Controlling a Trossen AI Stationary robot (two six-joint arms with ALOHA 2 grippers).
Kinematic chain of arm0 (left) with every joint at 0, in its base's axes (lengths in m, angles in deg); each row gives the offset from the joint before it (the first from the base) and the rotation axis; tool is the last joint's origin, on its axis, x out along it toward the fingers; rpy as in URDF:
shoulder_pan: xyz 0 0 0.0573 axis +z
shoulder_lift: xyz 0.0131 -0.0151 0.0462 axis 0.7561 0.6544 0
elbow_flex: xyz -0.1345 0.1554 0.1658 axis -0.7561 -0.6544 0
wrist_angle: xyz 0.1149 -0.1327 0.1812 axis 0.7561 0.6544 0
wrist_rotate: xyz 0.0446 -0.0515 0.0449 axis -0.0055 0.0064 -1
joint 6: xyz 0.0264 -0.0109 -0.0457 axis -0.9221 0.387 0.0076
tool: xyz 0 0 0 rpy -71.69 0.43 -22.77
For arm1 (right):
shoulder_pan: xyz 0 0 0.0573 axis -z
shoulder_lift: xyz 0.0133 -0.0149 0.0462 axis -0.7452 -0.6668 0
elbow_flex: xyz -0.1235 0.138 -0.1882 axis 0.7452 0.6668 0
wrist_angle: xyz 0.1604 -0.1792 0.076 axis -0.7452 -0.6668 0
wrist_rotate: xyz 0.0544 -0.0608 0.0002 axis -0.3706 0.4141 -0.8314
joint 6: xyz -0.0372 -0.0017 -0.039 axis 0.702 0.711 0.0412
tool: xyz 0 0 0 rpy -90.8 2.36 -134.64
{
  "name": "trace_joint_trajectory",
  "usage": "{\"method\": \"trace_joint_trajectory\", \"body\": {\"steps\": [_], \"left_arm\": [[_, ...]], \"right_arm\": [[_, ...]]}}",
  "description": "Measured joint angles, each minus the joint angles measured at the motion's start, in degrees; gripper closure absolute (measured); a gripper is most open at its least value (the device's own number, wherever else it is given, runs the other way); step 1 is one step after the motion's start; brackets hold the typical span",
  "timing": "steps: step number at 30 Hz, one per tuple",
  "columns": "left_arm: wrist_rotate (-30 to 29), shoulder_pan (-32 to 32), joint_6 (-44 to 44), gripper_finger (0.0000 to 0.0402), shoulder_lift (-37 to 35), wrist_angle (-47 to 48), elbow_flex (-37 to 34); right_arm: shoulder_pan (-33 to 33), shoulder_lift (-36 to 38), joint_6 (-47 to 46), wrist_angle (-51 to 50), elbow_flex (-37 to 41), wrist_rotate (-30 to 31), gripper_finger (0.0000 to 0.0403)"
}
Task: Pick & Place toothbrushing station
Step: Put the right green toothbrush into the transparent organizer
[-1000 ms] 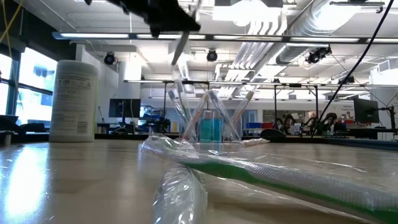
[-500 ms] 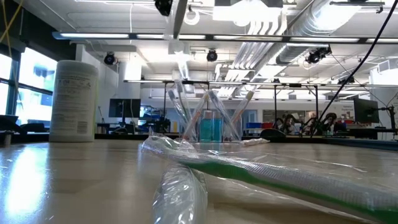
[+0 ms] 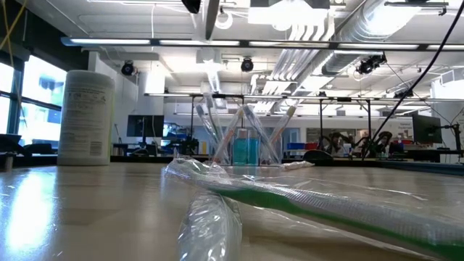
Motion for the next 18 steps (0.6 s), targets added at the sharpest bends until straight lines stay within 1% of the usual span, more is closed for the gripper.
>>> {"method": "trace_joint_trajectory", "body": {"steps": [6,12,15,18], "left_arm": [[0.1,0.0,0.0,0.0388,1.8,-0.4,0.0],[0.1,0.0,-0.9,0.0388,2.7,-1.3,0.0],[0.1,0.0,-0.9,0.0388,2.7,-1.2,0.0],[0.1,0.0,-1.0,0.0388,2.7,-1.3,0.0]], "right_arm": [[3.7,0.0,-1.3,0.1,0.0,-6.1,0.0212],[6.6,0.0,-1.7,0.1,0.0,-9.8,0.0216],[7.0,0.0,-1.7,-0.5,0.0,-10.7,0.0236],[6.5,0.0,-0.6,-1.3,0.0,-10.8,0.0278]]}}
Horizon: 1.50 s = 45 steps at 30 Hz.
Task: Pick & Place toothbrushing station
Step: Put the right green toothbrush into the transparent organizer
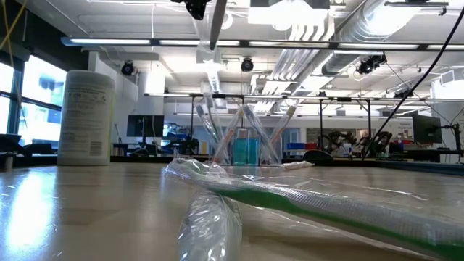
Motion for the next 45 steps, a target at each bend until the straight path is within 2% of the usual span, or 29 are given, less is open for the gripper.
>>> {"method": "trace_joint_trajectory", "body": {"steps": [5,6,9,14,19,23,26,29,33,36,39,41,45], "left_arm": [[-0.1,0.0,0.1,0.0387,0.0,0.2,0.0],[-0.1,0.0,0.4,0.0383,0.0,0.2,0.0],[-0.4,0.0,1.0,0.0351,0.0,0.2,0.0],[-0.6,0.0,2.2,0.0272,0.0,0.6,0.0],[-0.9,0.0,4.6,0.0192,0.0,1.9,0.0],[-7.7,0.0,4.6,0.0159,-0.1,3.8,0.0],[-13.9,0.0,4.7,0.0154,-0.1,6.6,0.0],[-17.4,0.0,4.7,0.0154,-0.1,8.3,0.0],[-18.6,0.0,4.7,0.0154,-0.1,9.7,0.0],[-18.7,0.0,4.7,0.0153,-0.1,10.5,0.0],[-18.9,0.0,4.8,0.0153,-0.1,11.8,0.0],[-19.3,0.0,4.8,0.0153,-0.1,12.2,0.0],[-20.1,0.0,4.8,0.0153,-0.1,12.2,0.0]], "right_arm": [[-0.6,0.0,3.5,-0.7,0.0,0.0,0.0379],[-0.8,0.0,4.3,-0.7,0.0,0.2,0.0386],[-0.9,0.0,5.0,-0.8,0.0,0.5,0.0388],[-1.0,0.0,5.4,-2.2,0.0,0.8,0.0390],[-1.8,0.9,4.6,-10.3,0.1,9.0,0.0390],[-2.3,3.7,0.3,-19.3,0.1,15.2,0.0390],[-2.4,7.2,-5.1,-29.5,0.1,21.9,0.0391],[-1.3,10.3,-14.0,-42.1,0.1,29.6,0.0391],[3.2,15.2,-24.7,-54.2,2.9,31.2,0.0391],[8.5,20.0,-31.4,-59.0,9.0,31.7,0.0391],[13.9,25.8,-31.4,-53.1,16.8,28.6,0.0391],[17.2,29.0,-25.3,-40.1,21.7,23.9,0.0391],[23.8,31.6,-7.7,-5.4,31.5,3.2,0.0391]]}}
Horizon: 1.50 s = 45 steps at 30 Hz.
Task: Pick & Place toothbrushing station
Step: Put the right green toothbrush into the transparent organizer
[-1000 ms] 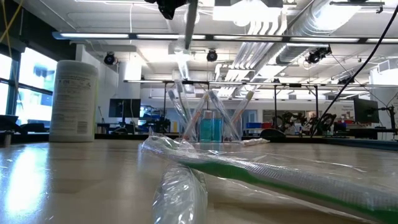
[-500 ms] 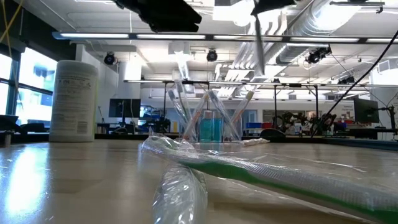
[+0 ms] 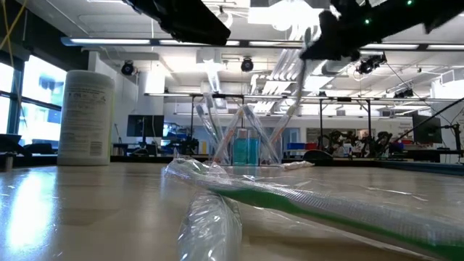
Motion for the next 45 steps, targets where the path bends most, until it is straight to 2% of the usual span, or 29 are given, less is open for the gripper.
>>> {"method": "trace_joint_trajectory", "body": {"steps": [1,3,5,9,16,26,37,45], "left_arm": [[0.0,0.0,0.0,0.0153,0.0,0.0,0.0],[0.0,0.0,0.0,0.0153,0.0,0.0,0.0],[0.0,0.0,0.7,0.0153,0.0,0.1,0.0],[0.0,0.0,1.4,0.0153,0.0,1.2,0.0],[0.0,0.0,1.6,0.0153,-0.5,2.9,0.0],[-0.2,0.0,5.0,0.0153,-4.1,7.1,-0.1],[-0.2,0.0,8.7,0.0153,-6.9,9.8,0.1],[0.0,0.0,8.9,0.0153,-8.1,10.7,0.0]], "right_arm": [[1.7,0.0,2.4,6.2,1.6,-2.9,0.0391],[5.3,-0.8,5.1,13.5,3.0,-3.9,0.0391],[9.1,-2.1,5.4,15.3,3.1,-4.6,0.0391],[17.1,-5.7,3.5,20.4,3.0,-14.3,0.0391],[26.6,-16.4,-2.5,25.1,1.5,-22.5,0.0391],[27.1,-30.8,-4.9,24.2,-5.0,-22.9,0.0391],[28.3,-36.7,-9.6,16.7,-9.8,-20.7,0.0389],[28.4,-36.9,-10.0,14.6,-9.6,-20.9,0.0307]]}}
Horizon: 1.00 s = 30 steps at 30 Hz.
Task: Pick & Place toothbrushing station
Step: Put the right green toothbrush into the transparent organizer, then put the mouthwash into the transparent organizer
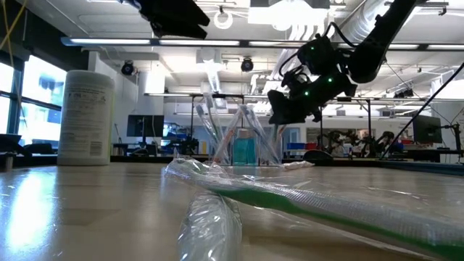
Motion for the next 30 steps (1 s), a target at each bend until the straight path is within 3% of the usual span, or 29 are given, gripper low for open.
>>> {"method": "trace_joint_trajectory", "body": {"steps": [6,13,23,27,30], "left_arm": [[0.0,0.0,1.9,0.0153,-0.8,1.9,0.0],[0.5,-0.1,3.0,0.0153,-2.4,3.3,-0.1],[2.8,-4.0,3.1,0.0153,-4.1,9.2,0.1],[3.6,-7.1,8.3,0.0153,-5.1,16.5,0.4],[3.2,-10.5,12.2,0.0160,-4.7,27.7,3.8]], "right_arm": [[-0.1,0.8,0.0,-1.4,0.0,-3.4,0.0236],[-1.2,5.9,1.2,-2.9,0.0,-2.8,0.0175],[-5.0,20.5,3.5,-15.3,0.0,0.2,0.0172],[-8.6,27.3,3.4,-21.8,0.0,0.1,0.0172],[-11.7,31.6,3.6,-25.6,0.0,-1.4,0.0172]]}}
